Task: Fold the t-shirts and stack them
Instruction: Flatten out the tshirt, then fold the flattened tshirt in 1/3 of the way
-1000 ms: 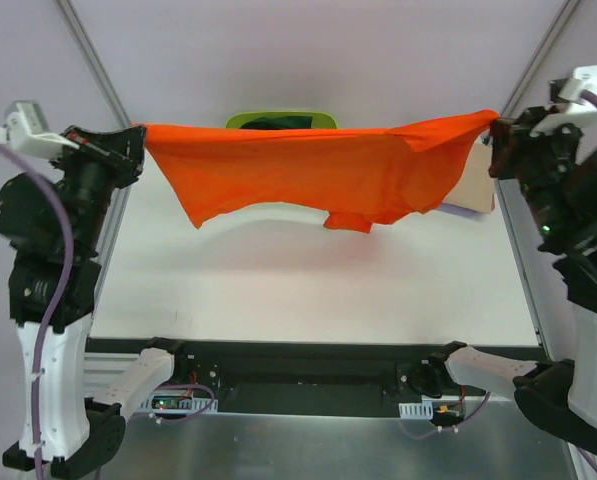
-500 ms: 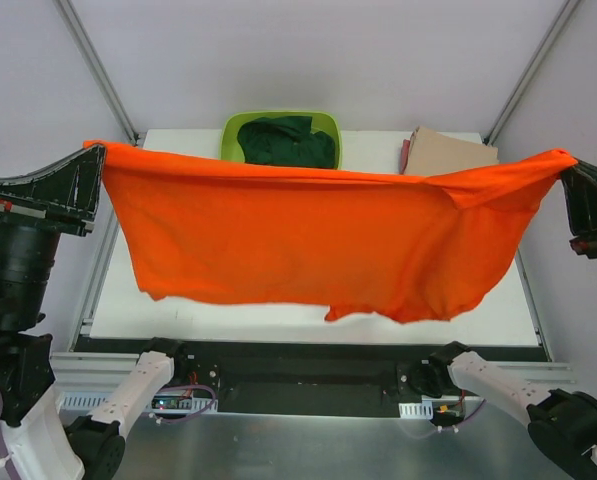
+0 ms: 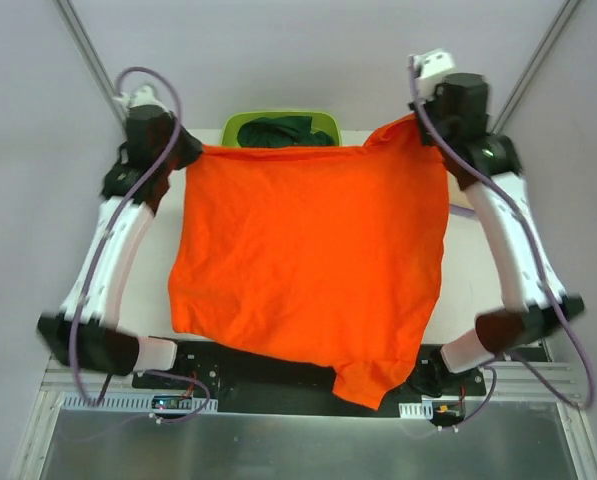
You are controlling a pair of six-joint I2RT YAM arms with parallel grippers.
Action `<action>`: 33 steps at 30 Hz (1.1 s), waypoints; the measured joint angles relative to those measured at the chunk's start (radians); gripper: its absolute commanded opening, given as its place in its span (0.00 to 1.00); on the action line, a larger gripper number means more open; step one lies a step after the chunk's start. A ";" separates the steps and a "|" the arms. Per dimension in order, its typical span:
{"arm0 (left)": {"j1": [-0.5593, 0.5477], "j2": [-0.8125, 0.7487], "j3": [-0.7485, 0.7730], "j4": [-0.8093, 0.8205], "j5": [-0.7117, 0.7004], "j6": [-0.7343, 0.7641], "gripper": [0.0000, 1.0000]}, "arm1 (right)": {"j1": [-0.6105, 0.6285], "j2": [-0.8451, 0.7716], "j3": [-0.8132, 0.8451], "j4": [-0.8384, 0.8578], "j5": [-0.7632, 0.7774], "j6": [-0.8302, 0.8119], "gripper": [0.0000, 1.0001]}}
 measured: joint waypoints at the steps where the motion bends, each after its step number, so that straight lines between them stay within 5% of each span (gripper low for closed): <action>1: 0.005 0.087 -0.025 0.004 -0.011 0.003 0.00 | -0.021 0.077 -0.023 0.011 -0.020 0.001 0.00; 7: 0.066 0.618 -0.050 -0.013 0.055 0.003 0.00 | -0.068 0.506 -0.135 0.038 -0.145 0.029 0.00; 11: 0.109 0.832 0.002 -0.028 0.145 -0.013 0.00 | -0.065 0.669 -0.131 0.038 -0.193 0.058 0.01; 22: 0.132 0.895 0.196 -0.034 0.198 0.003 0.00 | -0.062 0.768 -0.016 0.073 -0.220 0.088 0.00; 33: 0.134 0.965 0.235 -0.052 0.237 0.018 0.00 | -0.063 0.862 0.073 0.084 -0.215 0.084 0.00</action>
